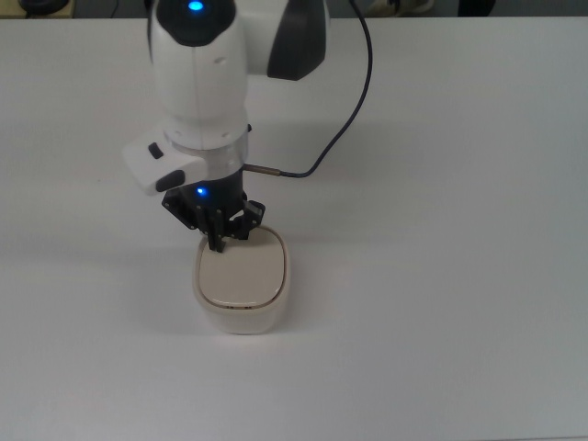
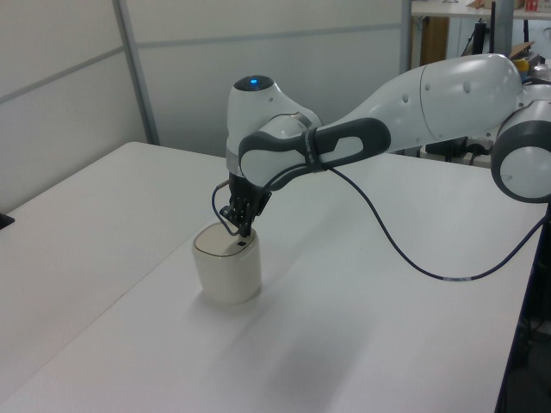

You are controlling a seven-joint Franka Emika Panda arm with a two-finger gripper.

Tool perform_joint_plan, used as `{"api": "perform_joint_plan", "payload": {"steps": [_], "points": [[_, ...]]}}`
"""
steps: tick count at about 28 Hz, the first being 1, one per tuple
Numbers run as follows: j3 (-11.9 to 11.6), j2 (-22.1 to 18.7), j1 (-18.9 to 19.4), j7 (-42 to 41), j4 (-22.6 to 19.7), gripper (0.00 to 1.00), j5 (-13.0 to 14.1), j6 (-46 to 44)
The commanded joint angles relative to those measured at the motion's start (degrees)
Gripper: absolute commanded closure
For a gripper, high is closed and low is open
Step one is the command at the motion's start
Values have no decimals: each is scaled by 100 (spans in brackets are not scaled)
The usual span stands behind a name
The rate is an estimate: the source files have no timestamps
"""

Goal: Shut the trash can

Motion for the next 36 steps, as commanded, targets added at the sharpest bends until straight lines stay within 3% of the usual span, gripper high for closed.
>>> {"api": "perform_joint_plan", "payload": {"steps": [1,9,11,13,14,16,17,26,31,36], "points": [[-24,-193,-59,-109,-8,86,235,-321],[-6,-509,-59,-118,1,73,244,-655],[11,-562,-59,-161,1,65,244,-777],[11,-606,-59,-249,1,46,235,-953],[20,-685,-50,-345,1,25,226,-1102],[20,-747,-50,-451,1,4,226,-1226],[20,-764,-50,-504,1,0,217,-1287],[38,-940,11,-821,10,0,112,-1745],[38,-923,161,-812,9,0,-222,-1868],[46,-905,187,-821,-17,0,-240,-1877]]}}
